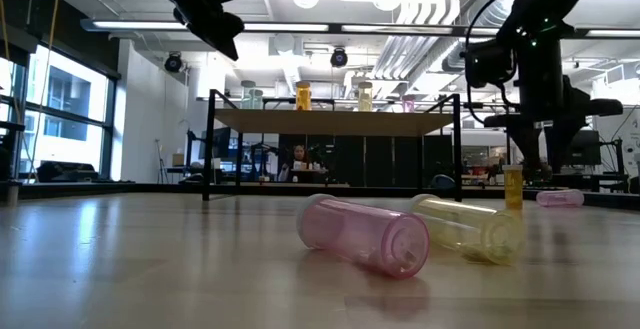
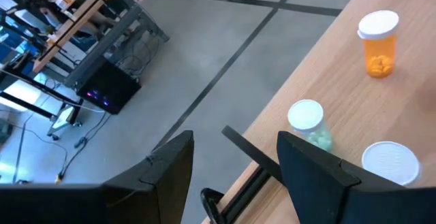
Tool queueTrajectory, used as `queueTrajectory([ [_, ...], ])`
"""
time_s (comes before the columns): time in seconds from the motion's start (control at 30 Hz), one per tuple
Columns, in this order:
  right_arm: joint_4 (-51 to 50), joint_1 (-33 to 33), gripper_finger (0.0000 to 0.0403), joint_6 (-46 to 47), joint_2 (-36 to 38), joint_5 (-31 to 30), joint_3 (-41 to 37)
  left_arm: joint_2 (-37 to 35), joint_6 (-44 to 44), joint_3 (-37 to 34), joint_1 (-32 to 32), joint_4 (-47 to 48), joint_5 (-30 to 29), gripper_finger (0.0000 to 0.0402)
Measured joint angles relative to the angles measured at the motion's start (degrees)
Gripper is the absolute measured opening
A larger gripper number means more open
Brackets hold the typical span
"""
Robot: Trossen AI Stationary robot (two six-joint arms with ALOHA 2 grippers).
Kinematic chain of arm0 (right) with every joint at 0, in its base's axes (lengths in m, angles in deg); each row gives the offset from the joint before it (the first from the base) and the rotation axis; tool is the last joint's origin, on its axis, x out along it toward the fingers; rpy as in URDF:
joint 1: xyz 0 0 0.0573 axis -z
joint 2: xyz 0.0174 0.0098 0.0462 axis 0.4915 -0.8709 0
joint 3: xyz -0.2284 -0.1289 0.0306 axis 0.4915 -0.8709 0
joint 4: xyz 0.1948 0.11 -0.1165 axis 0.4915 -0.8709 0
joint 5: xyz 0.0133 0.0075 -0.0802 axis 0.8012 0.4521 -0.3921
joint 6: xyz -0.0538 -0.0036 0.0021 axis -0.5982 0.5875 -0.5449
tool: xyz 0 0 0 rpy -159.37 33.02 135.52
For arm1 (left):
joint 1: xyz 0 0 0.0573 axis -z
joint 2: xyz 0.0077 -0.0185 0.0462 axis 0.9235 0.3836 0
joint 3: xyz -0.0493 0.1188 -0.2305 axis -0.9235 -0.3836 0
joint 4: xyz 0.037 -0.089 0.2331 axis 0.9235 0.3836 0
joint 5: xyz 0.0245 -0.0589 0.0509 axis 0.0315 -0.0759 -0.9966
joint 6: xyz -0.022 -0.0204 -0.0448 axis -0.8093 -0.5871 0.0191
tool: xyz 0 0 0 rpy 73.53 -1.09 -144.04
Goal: Pick and place medicine bottles onto shelf by color
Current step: Put the top violet pill bottle on the shelf aligned with the other violet pill bottle
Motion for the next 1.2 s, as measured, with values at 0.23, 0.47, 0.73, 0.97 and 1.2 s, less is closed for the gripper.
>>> queueTrajectory([
  [0.23,1.52,0.03,0.0142,2.36,-3.72,0.58,0.0,0.0,0.13,0.0,-0.02,0.02,0.04,0.02],
  [0.47,-0.41,0.0,0.0142,5.96,-5.57,2.33,0.0,0.01,0.06,0.0,-0.02,0.02,-0.09,0.02],
  [0.73,0.68,0.42,0.0142,6.35,-9.7,1.76,0.0,0.0,0.0,0.0,-0.02,0.01,-0.1,0.02],
  [0.97,3.1,0.42,0.0142,6.35,-14.11,1.91,0.0,0.0,0.13,0.0,-0.02,0.0,-0.34,0.02],
  [1.2,4.03,0.39,0.0136,6.33,-16.14,2.66,0.02,0.0,1.03,0.0,-0.02,0.04,-0.56,0.02],
])
